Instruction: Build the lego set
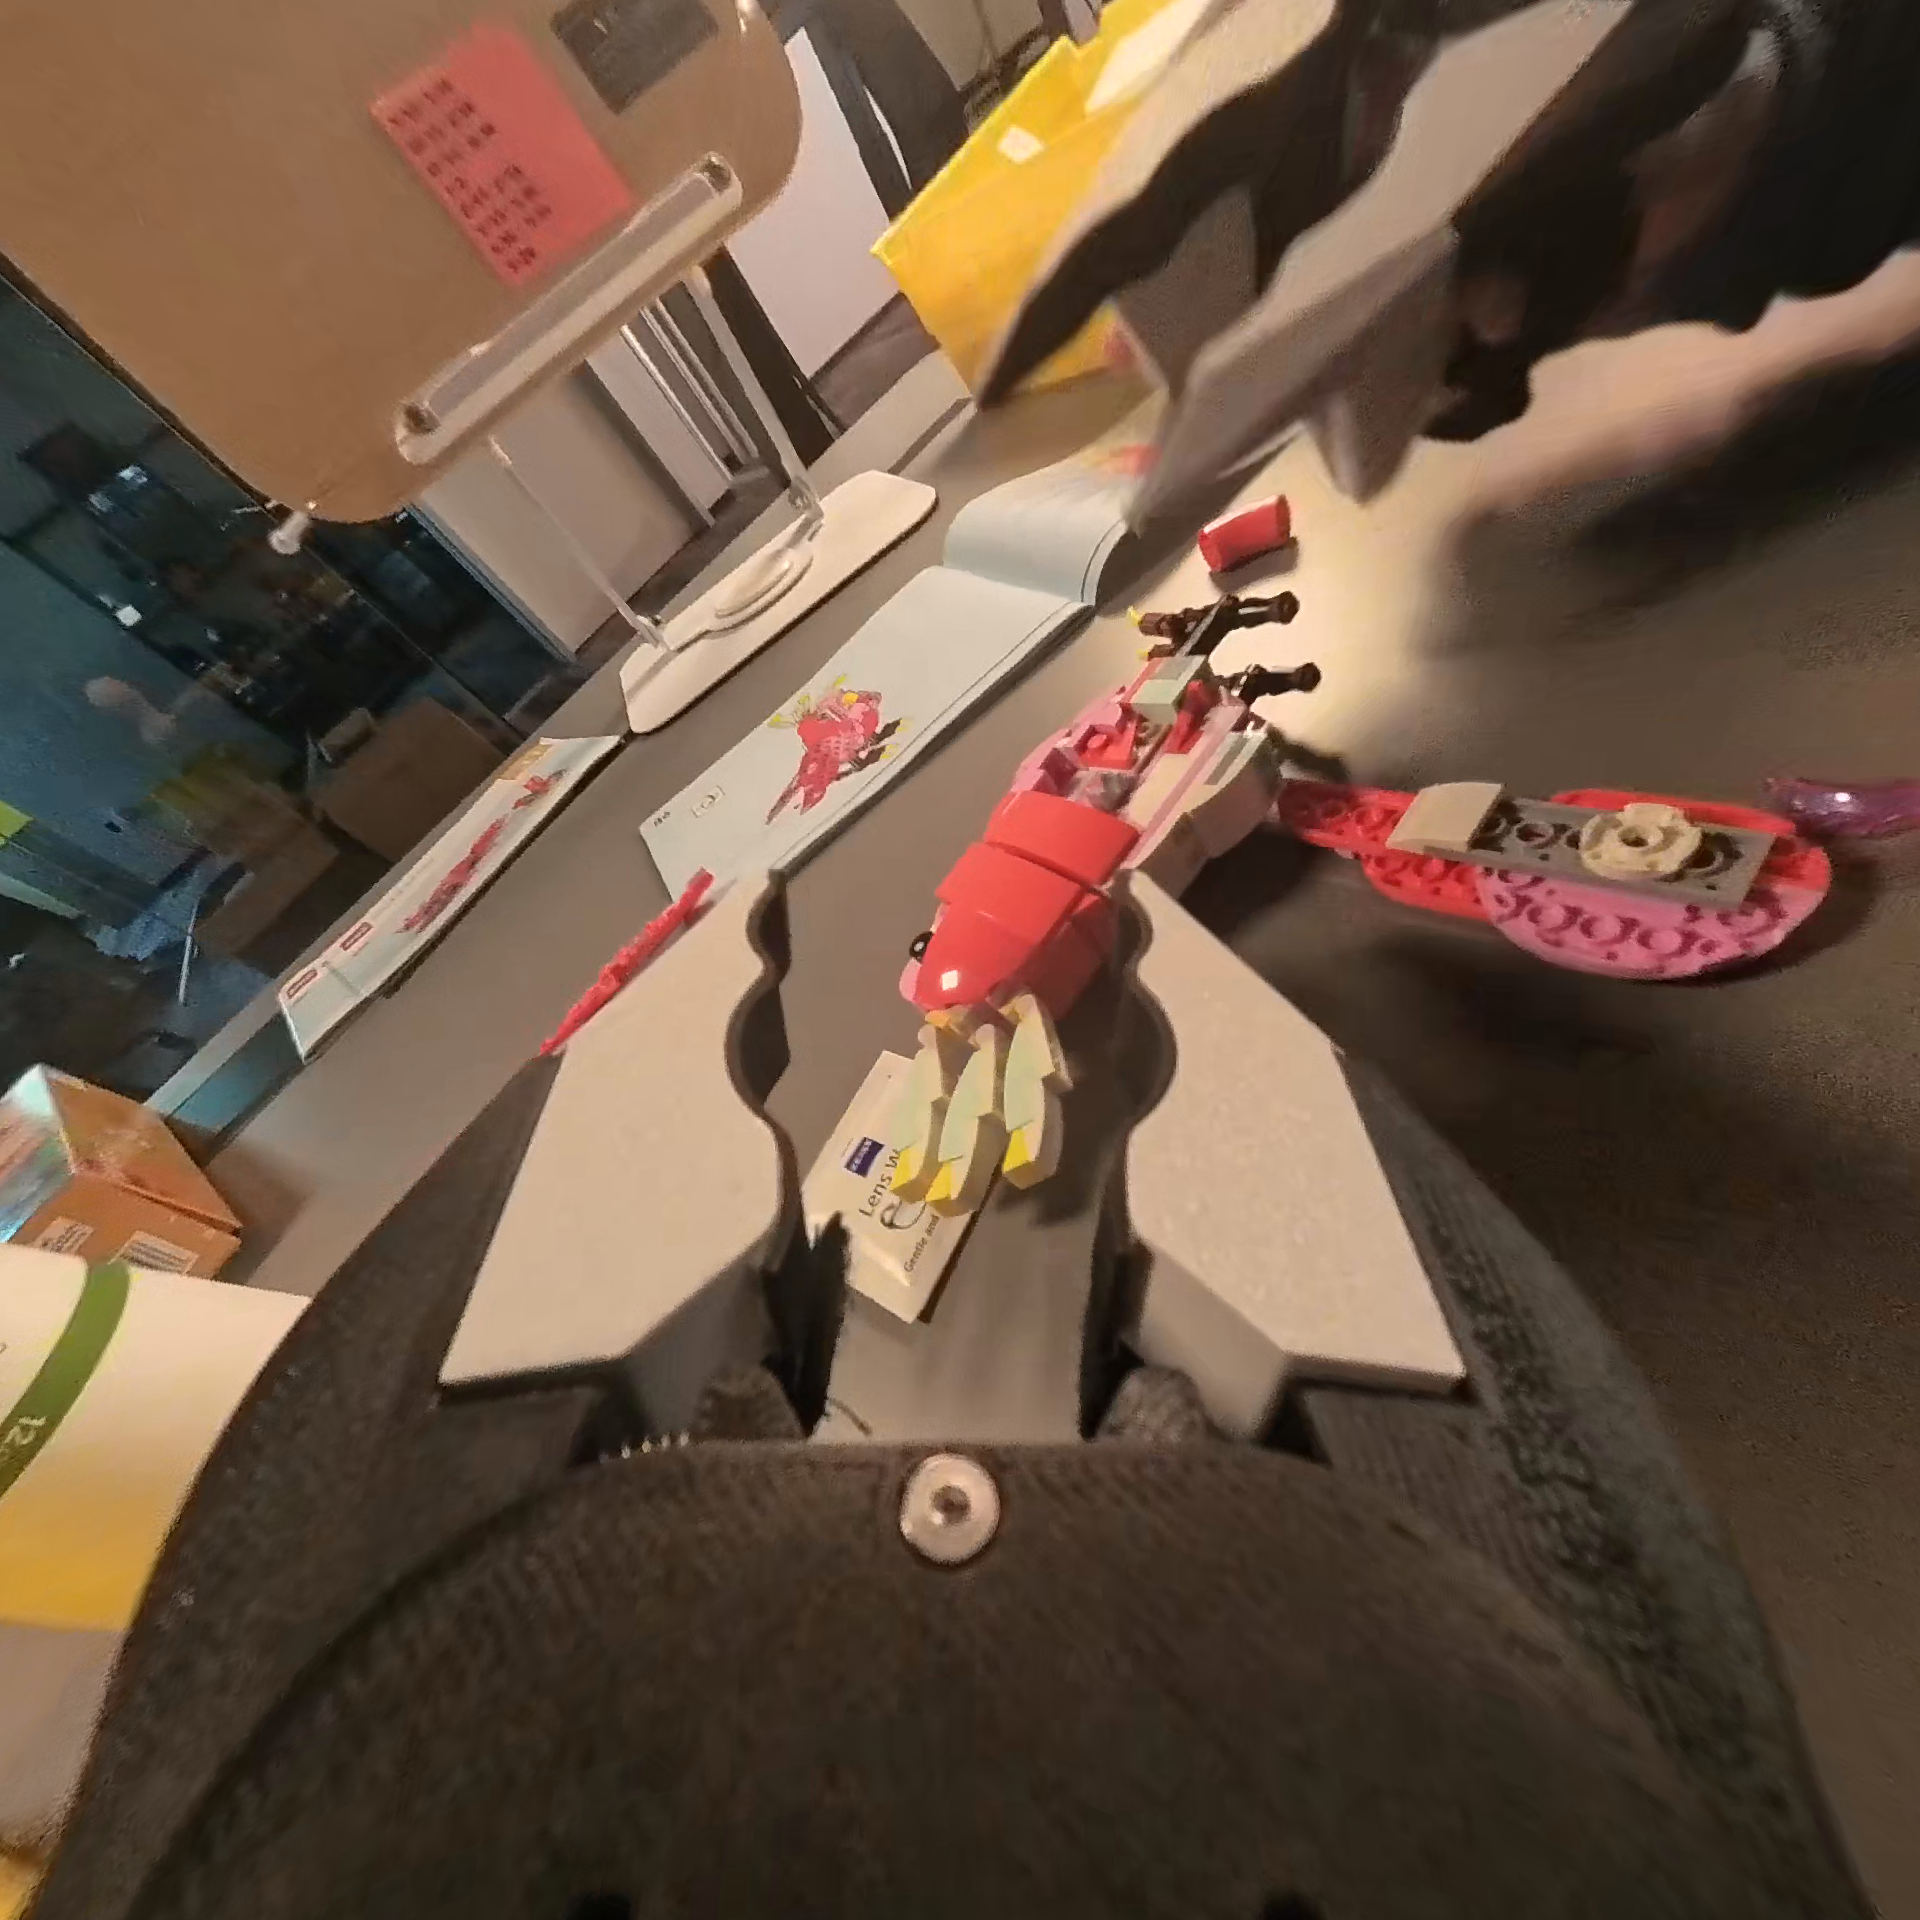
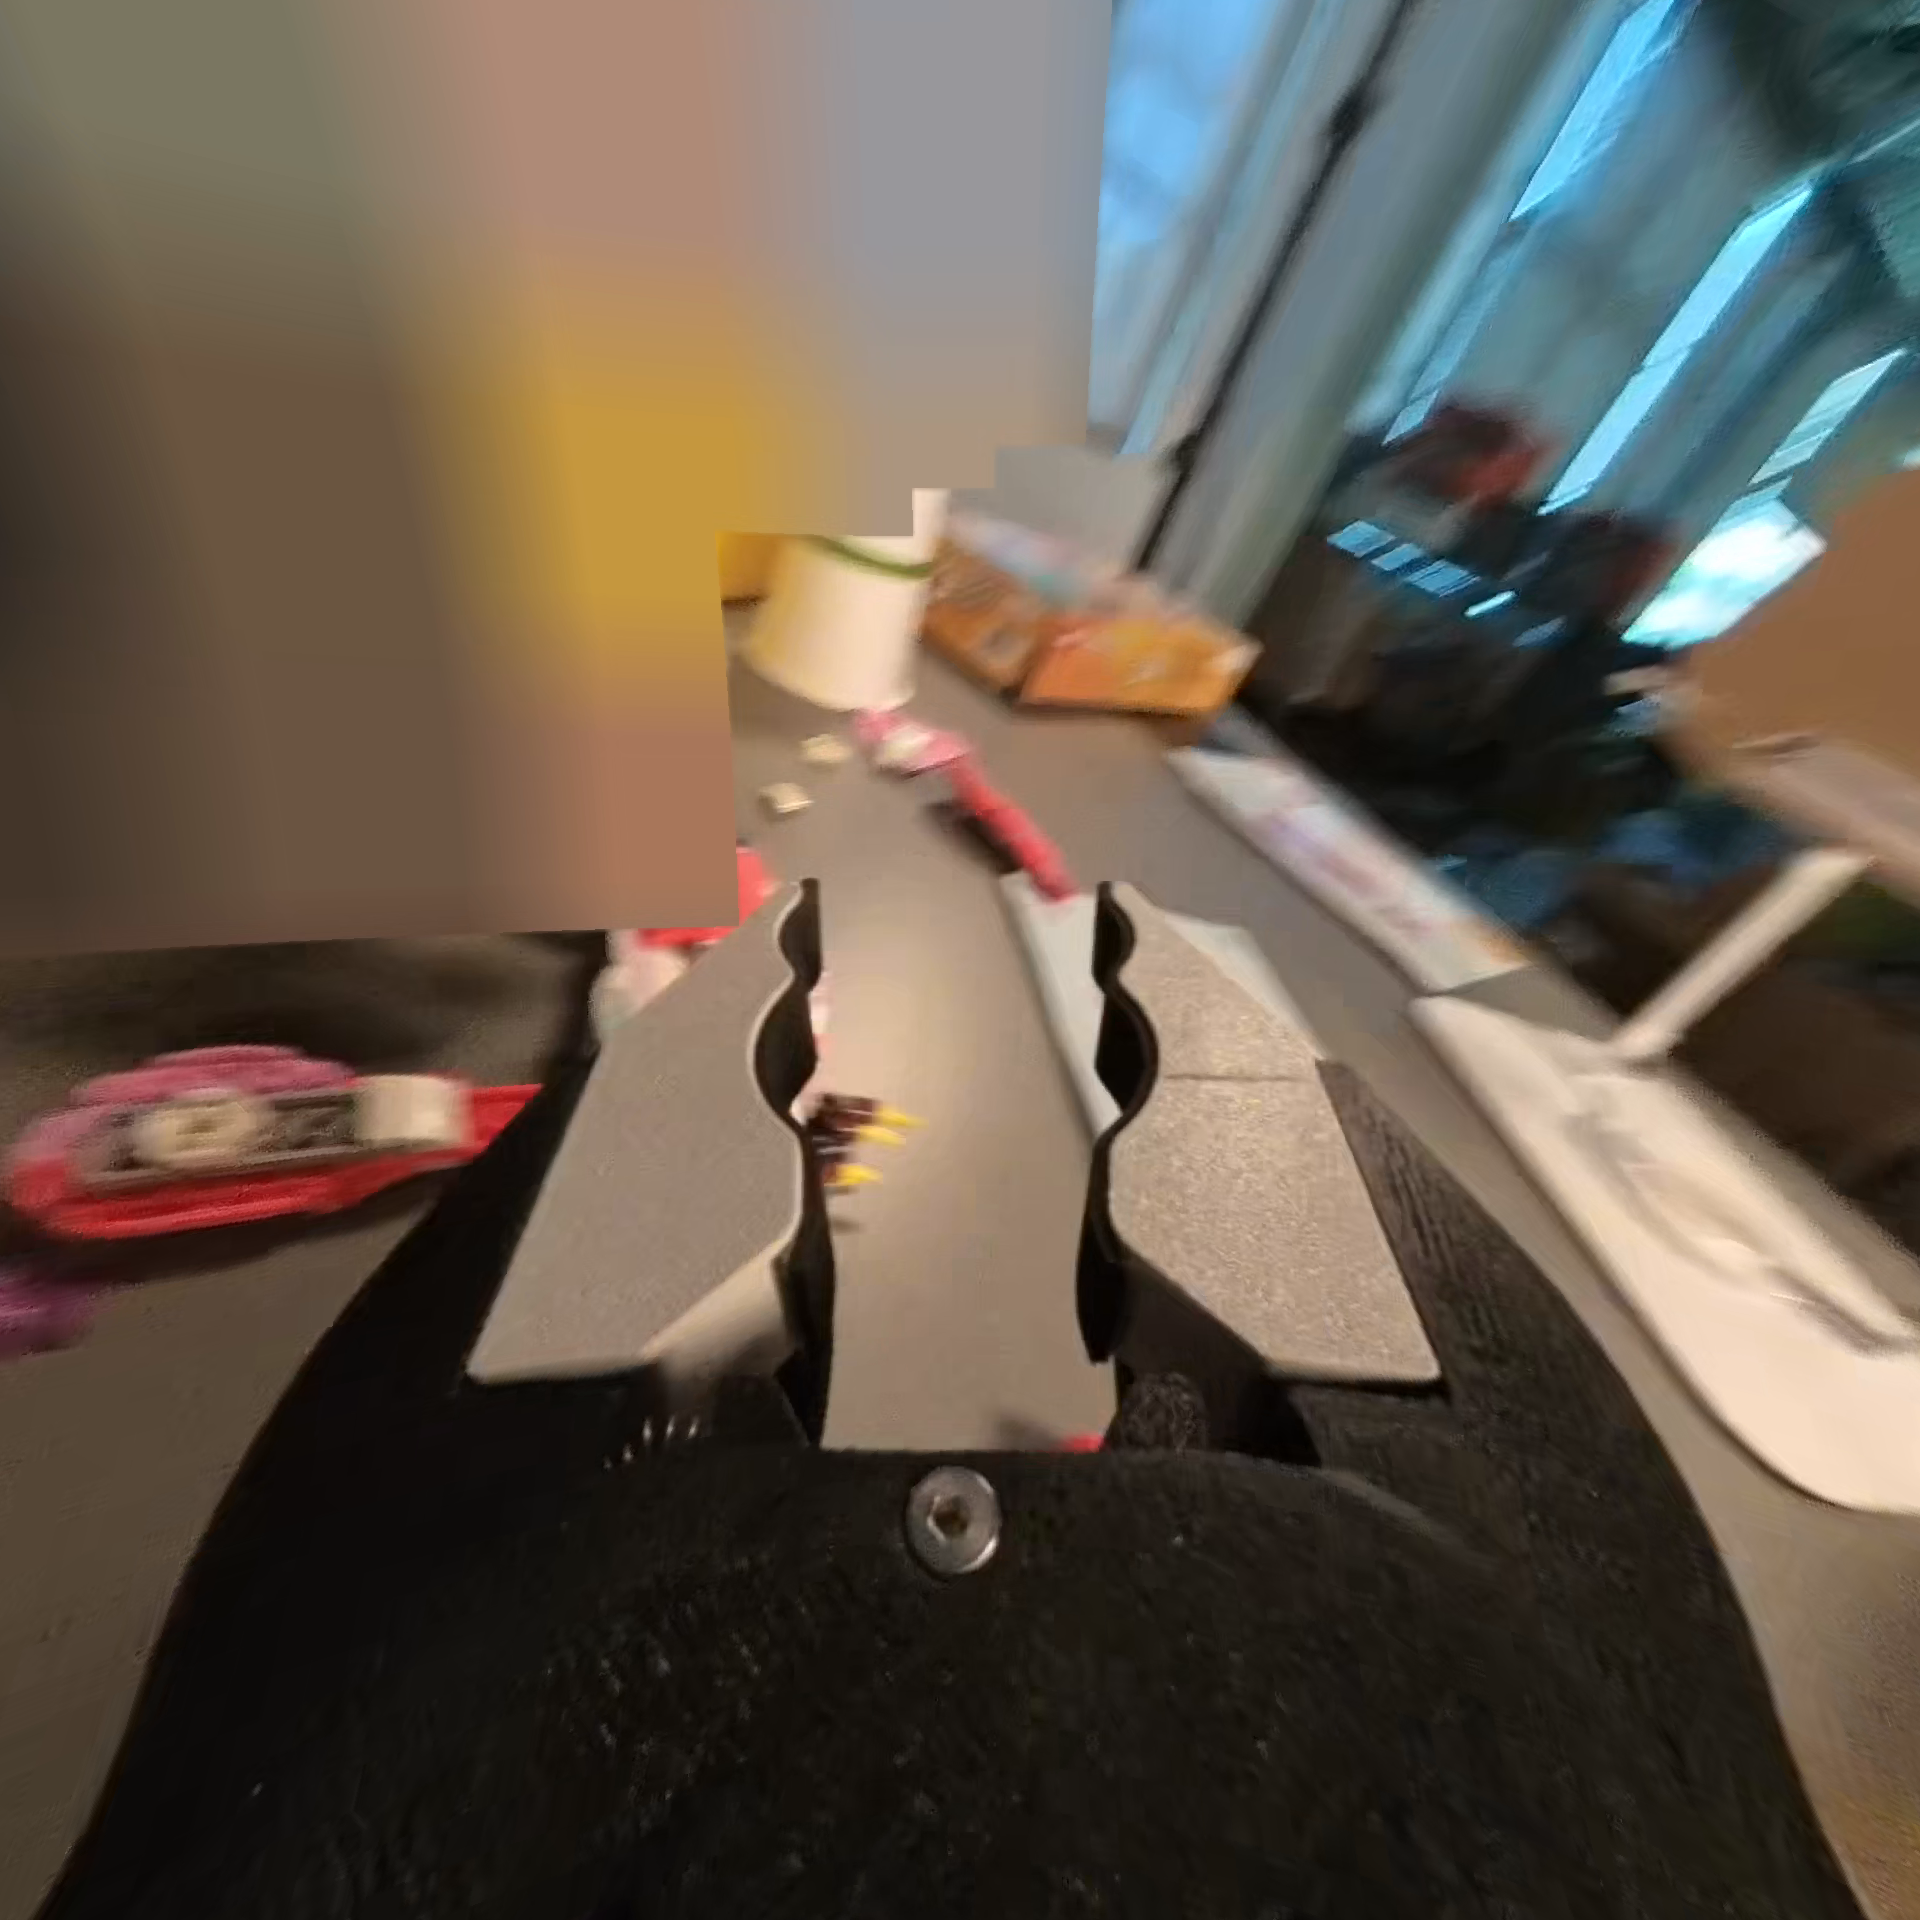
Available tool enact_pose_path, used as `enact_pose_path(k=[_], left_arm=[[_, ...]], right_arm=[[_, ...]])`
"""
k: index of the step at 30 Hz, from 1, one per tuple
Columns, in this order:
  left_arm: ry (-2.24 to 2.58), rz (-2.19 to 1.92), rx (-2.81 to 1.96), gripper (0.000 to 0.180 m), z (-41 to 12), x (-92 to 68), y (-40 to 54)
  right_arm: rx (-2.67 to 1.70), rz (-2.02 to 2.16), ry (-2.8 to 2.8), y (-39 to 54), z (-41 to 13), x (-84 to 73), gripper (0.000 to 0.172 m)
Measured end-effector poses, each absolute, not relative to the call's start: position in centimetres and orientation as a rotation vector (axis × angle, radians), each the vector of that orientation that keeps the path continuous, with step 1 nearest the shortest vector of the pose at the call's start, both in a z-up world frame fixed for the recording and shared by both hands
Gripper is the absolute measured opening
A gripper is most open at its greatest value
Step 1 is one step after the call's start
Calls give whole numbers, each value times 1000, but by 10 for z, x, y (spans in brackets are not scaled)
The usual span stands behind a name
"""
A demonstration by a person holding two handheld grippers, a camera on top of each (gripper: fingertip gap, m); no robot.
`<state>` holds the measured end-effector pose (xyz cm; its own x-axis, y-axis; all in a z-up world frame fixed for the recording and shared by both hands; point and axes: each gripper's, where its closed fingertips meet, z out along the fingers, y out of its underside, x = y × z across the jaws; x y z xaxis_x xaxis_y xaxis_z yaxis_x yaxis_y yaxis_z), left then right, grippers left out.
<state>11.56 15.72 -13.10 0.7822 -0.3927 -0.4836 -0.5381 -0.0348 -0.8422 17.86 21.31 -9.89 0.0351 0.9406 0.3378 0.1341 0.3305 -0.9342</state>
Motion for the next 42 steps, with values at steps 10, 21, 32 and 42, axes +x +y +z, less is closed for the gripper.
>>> enact_pose_path(k=[10,21,32,42], left_arm=[[673,53,-1545,56,-111,117,151],[564,-36,-1442,58,-87,115,145],[364,-459,-1470,77,-64,115,154],[543,-669,-1489,34,-74,140,149]], right_arm=[[-1449,617,-2144,178,-186,134,74],[-1006,386,-1720,203,-138,134,62],[-516,162,-1375,178,-81,136,61],[-425,176,-1399,160,-87,131,62]])
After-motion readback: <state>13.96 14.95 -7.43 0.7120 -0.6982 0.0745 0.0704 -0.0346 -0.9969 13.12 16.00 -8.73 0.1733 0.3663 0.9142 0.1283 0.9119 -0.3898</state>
